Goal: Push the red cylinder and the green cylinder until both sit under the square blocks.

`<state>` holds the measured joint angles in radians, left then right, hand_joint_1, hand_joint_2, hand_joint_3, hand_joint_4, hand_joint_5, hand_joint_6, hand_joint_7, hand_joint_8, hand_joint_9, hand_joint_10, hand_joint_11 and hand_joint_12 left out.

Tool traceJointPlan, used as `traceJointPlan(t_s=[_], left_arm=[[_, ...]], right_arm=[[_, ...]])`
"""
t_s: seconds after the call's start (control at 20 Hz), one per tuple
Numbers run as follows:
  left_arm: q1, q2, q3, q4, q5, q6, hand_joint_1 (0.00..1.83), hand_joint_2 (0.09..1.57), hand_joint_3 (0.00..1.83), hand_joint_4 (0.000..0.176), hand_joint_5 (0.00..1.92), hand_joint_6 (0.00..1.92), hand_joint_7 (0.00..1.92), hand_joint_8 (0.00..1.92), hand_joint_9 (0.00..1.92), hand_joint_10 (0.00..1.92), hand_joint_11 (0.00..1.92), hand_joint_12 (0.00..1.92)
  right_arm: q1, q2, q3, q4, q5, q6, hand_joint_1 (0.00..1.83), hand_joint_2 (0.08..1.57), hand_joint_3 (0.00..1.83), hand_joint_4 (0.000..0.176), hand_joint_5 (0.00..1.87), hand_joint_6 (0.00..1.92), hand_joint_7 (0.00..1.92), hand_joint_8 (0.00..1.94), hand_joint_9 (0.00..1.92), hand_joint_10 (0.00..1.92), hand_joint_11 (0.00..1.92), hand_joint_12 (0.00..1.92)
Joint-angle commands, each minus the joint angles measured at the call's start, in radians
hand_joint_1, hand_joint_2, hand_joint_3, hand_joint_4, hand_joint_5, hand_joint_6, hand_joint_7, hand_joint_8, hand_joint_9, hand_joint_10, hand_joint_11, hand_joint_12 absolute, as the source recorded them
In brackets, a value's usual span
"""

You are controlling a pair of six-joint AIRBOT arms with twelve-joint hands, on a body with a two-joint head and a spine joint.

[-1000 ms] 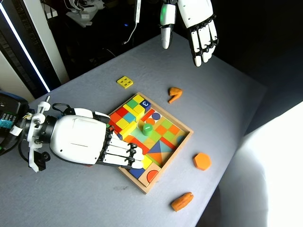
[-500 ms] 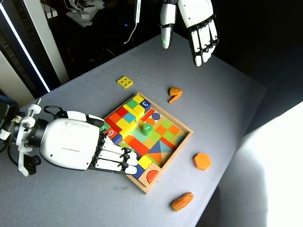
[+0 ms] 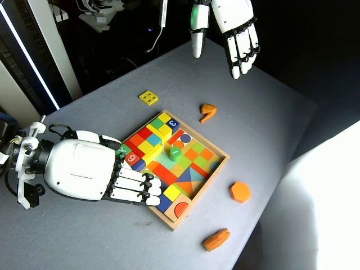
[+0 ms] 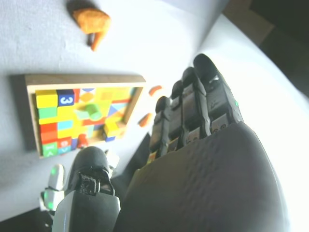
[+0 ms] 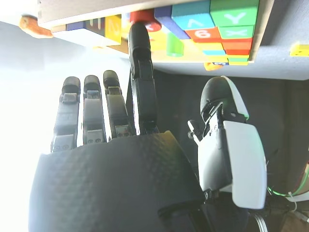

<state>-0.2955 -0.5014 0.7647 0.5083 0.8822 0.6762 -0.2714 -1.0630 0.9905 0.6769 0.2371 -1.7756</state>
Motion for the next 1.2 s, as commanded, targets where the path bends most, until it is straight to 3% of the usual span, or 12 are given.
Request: traceJointPlan(t_s=[0.0, 0.45, 0.65, 0.8, 0.9, 1.15], left_arm=[[-0.012, 0.006, 0.005, 0.042, -0.062, 0.001, 0.0, 1.25, 0.0, 0.064, 0.09, 0.0, 0.11, 0.0, 0.17, 0.0, 0.0, 0.67], [-0.012, 0.006, 0.005, 0.042, -0.062, 0.001, 0.0, 1.25, 0.0, 0.054, 0.09, 0.01, 0.11, 0.0, 0.16, 0.0, 0.0, 0.69], [-0.012, 0.006, 0.005, 0.042, -0.062, 0.001, 0.0, 1.25, 0.0, 0.058, 0.09, 0.0, 0.11, 0.0, 0.16, 0.0, 0.0, 0.68], [-0.012, 0.006, 0.005, 0.042, -0.062, 0.001, 0.0, 1.24, 0.0, 0.062, 0.1, 0.0, 0.12, 0.0, 0.17, 0.0, 0.0, 0.7], [-0.012, 0.006, 0.004, 0.042, -0.062, 0.001, 0.0, 1.25, 0.0, 0.06, 0.11, 0.0, 0.12, 0.0, 0.17, 0.0, 0.0, 0.69], [-0.012, 0.006, 0.004, 0.042, -0.062, 0.001, 0.0, 1.26, 0.0, 0.06, 0.09, 0.0, 0.12, 0.0, 0.17, 0.0, 0.0, 0.67]], right_arm=[[0.012, 0.013, -0.001, -0.012, 0.071, -0.002, 0.0, 1.17, 0.0, 0.0, 0.84, 0.0, 0.07, 0.0, 0.0, 0.0, 0.0, 0.0], [0.036, 0.012, -0.001, -0.012, 0.072, 0.016, 0.0, 1.17, 0.0, 0.0, 0.85, 0.01, 0.12, 0.02, 0.03, 0.01, 0.0, 0.0], [0.063, 0.002, -0.001, -0.012, 0.072, 0.03, 0.0, 1.17, 0.0, 0.0, 0.85, 0.01, 0.09, 0.01, 0.02, 0.01, 0.0, 0.0], [0.075, -0.029, 0.0, -0.012, 0.105, -0.001, 0.0, 1.17, 0.0, 0.0, 0.86, 0.01, 0.1, 0.01, 0.03, 0.01, 0.0, 0.0], [0.073, -0.059, 0.01, -0.114, 0.115, 0.07, 0.0, 1.17, 0.0, 0.0, 0.86, 0.01, 0.03, 0.0, 0.02, 0.01, 0.0, 0.0], [0.08, -0.168, 0.079, -0.122, 0.129, 0.134, 0.0, 1.16, 0.0, 0.0, 0.86, 0.01, 0.04, 0.01, 0.02, 0.01, 0.0, 0.0]])
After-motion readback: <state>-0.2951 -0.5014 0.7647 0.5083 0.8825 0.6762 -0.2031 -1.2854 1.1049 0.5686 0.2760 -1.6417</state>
